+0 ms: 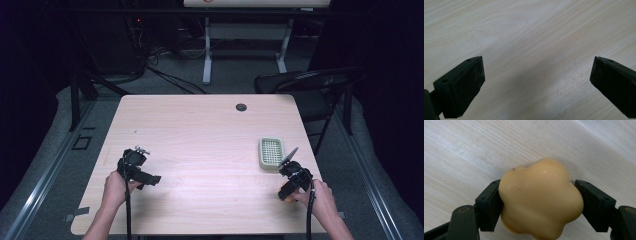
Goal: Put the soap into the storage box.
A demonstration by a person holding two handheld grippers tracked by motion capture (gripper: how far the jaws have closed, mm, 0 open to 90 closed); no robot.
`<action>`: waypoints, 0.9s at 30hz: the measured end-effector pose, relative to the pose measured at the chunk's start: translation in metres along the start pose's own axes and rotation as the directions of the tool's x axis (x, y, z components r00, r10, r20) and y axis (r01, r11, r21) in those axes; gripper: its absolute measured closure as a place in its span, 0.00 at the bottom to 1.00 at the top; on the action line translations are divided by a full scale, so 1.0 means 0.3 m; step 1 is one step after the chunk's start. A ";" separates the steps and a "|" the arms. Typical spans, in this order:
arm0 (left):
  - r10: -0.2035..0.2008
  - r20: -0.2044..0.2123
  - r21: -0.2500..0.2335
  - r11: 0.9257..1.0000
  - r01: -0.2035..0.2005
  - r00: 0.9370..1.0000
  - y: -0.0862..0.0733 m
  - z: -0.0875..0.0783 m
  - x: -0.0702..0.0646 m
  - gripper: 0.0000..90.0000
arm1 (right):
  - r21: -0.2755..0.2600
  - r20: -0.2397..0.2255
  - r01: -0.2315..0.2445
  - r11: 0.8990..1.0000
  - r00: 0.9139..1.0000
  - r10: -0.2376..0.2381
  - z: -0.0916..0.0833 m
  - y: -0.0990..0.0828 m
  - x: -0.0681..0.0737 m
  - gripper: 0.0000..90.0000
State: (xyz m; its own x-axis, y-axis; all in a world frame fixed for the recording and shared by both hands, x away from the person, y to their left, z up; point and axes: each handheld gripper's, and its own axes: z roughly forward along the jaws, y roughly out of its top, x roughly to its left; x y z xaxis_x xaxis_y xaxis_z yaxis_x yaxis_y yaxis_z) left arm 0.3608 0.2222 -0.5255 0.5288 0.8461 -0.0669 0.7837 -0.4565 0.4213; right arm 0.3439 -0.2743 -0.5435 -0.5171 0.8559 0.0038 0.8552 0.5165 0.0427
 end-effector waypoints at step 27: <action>0.001 0.001 -0.002 1.000 -0.001 1.000 0.005 0.000 0.004 0.00 | -0.049 -0.006 -0.033 0.998 0.999 0.033 -0.097 0.061 -0.037 0.30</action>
State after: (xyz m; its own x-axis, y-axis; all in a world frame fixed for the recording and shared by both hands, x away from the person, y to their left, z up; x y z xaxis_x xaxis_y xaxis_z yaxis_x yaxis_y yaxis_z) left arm 0.3625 0.2224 -0.5250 0.5298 0.8455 -0.0673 0.7827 -0.4568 0.4227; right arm 0.3643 -0.2751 -0.5137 -0.4889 0.8723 0.0116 0.8692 0.4859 0.0912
